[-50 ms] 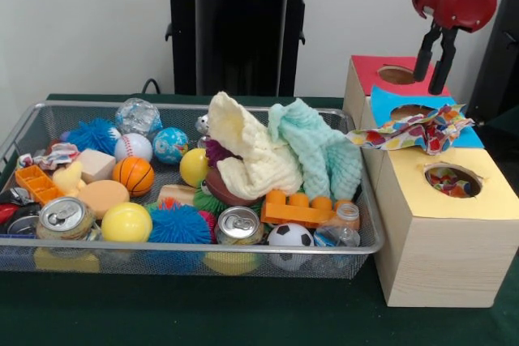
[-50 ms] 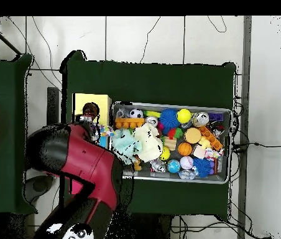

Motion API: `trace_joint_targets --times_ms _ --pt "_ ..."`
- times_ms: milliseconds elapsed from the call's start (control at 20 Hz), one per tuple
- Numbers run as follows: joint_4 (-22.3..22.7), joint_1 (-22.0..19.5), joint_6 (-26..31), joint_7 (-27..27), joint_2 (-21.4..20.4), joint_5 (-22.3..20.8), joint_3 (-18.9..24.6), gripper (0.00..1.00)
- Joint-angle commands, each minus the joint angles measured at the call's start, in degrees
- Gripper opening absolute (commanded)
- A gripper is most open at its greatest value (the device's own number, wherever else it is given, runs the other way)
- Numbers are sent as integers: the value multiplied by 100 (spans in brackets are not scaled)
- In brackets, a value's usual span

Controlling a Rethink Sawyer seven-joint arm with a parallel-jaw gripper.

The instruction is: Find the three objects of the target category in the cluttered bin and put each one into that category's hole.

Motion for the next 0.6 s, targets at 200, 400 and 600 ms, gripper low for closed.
trace_joint_targets --times_ms 200,400,600 --pt "1180 -6 578 1683 -116 393 574 100" --pt "1423 -100 271 1476 -139 540 744 100" --pt "1534 -129 -74 1348 -44 684 878 100"
